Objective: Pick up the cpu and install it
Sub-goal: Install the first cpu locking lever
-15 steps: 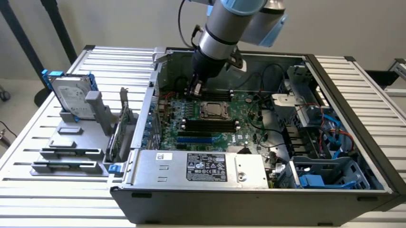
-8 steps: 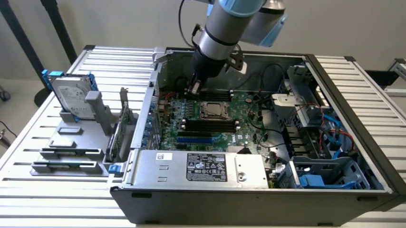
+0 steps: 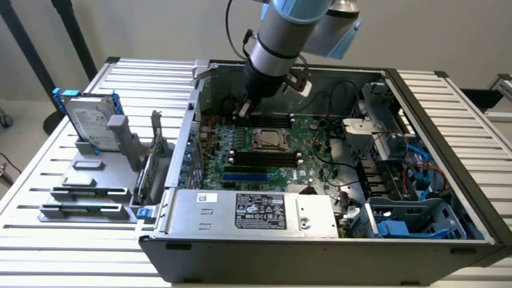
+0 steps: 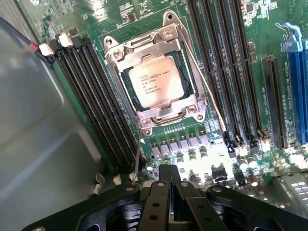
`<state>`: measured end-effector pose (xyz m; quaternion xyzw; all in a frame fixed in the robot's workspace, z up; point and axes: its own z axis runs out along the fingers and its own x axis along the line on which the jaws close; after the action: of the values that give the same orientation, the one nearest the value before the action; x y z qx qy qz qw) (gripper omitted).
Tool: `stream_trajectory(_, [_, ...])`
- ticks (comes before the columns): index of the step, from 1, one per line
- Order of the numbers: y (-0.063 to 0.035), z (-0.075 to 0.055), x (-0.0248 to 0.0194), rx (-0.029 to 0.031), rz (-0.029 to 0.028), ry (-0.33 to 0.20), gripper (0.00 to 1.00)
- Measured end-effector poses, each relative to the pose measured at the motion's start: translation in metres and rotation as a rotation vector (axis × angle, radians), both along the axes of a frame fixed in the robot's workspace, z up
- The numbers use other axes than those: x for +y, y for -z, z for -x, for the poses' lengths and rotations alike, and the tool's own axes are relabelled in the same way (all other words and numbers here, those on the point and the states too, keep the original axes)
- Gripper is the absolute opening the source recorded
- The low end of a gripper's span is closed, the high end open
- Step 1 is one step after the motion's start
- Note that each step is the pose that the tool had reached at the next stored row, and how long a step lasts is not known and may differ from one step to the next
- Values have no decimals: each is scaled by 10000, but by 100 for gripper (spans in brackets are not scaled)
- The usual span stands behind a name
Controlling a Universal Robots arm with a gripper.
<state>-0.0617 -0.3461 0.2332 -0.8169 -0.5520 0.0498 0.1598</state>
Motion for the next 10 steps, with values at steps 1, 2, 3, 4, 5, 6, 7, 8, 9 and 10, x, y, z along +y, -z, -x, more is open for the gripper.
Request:
stream_trajectory(1, [0,0,0,0,-21,128,11])
stream_trajectory(2, [0,2,0,-1,-43,247,11])
stream_trajectory(3, [0,4,0,1,-69,350,11])
stream_trajectory(4, [0,6,0,11,-95,449,11])
stream_trajectory(5, [-1,9,0,24,-127,538,11])
stream_trajectory(6, [-4,12,0,46,-175,616,11])
stream_trajectory(7, [-7,15,-1,73,-230,684,11])
stream_trajectory(8, [-12,18,-2,106,-280,738,11])
stream_trajectory(9, [-17,21,-5,139,-328,781,11])
stream_trajectory(10, [-24,26,-9,171,-368,811,11])
